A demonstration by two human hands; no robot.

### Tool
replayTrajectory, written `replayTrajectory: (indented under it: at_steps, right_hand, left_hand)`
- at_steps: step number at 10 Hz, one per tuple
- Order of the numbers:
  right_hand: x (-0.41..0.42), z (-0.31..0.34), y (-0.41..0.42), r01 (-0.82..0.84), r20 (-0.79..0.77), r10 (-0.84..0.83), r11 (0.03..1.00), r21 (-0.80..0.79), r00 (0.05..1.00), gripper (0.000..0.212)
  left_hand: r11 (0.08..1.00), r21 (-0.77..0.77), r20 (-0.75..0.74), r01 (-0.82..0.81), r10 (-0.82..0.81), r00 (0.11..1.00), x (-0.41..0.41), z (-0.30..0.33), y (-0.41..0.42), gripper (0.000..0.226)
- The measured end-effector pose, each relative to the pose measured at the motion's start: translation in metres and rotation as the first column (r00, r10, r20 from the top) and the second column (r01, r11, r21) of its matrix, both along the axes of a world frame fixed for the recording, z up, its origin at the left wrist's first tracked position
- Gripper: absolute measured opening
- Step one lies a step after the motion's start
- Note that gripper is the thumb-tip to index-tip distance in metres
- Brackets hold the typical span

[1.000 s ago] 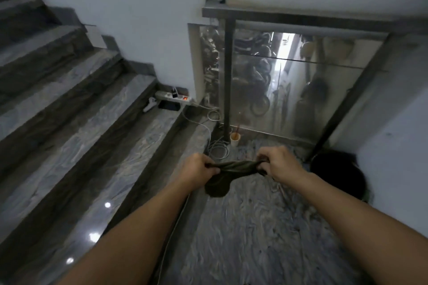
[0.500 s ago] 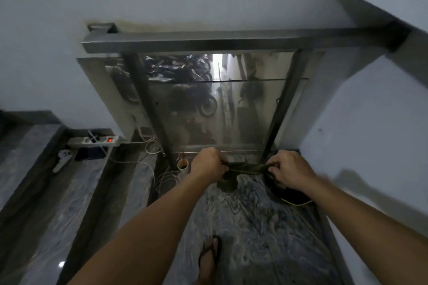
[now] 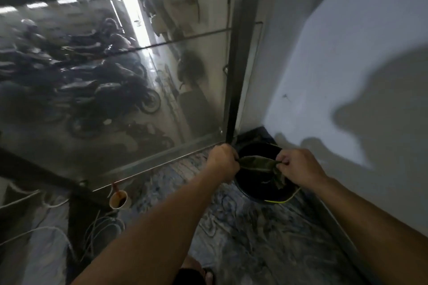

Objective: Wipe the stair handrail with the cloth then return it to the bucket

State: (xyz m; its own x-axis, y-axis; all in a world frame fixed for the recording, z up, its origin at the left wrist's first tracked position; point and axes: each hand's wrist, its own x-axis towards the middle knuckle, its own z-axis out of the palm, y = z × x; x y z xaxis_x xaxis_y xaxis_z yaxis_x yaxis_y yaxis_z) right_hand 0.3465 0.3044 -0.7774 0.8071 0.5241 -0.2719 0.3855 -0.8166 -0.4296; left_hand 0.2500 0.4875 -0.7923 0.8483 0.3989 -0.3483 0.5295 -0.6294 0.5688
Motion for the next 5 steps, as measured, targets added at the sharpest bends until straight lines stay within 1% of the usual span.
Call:
replayTrajectory:
  at_steps: [1, 2, 3, 4, 5]
  right_hand:
    - [0.029, -0.078, -0.009, 0.066, 0.028, -0.069, 0.995, 0.073, 0.997, 0.009]
    - [0.05, -0.151, -0.016, 0.131, 0.034, -0.135, 0.986, 0.098, 0.99, 0.014]
    - [0.065, -0.207, -0.022, 0.171, 0.054, -0.179, 0.977, 0.125, 0.982, 0.01]
    - [0.07, -0.244, -0.027, 0.169, 0.052, -0.18, 0.971, 0.166, 0.982, 0.008]
    - [0.069, -0.264, -0.037, 0.174, 0.028, -0.181, 0.97, 0.169, 0.983, 0.011]
  left_hand:
    - [1.0, 0.0, 0.024, 0.017, -0.017, 1.0, 0.04, -0.073, -0.011, 0.02]
    - [0.998, 0.016, 0.035, 0.058, -0.059, 0.998, 0.071, -0.142, -0.023, 0.02]
    - [0.999, -0.014, 0.056, 0.046, -0.046, 0.997, 0.091, -0.194, -0.032, 0.018]
    - [0.999, -0.026, 0.086, 0.045, -0.042, 0.995, 0.099, -0.23, -0.037, 0.02]
    - [0.998, -0.007, 0.06, 0.057, -0.057, 0.997, 0.097, -0.244, -0.036, 0.03]
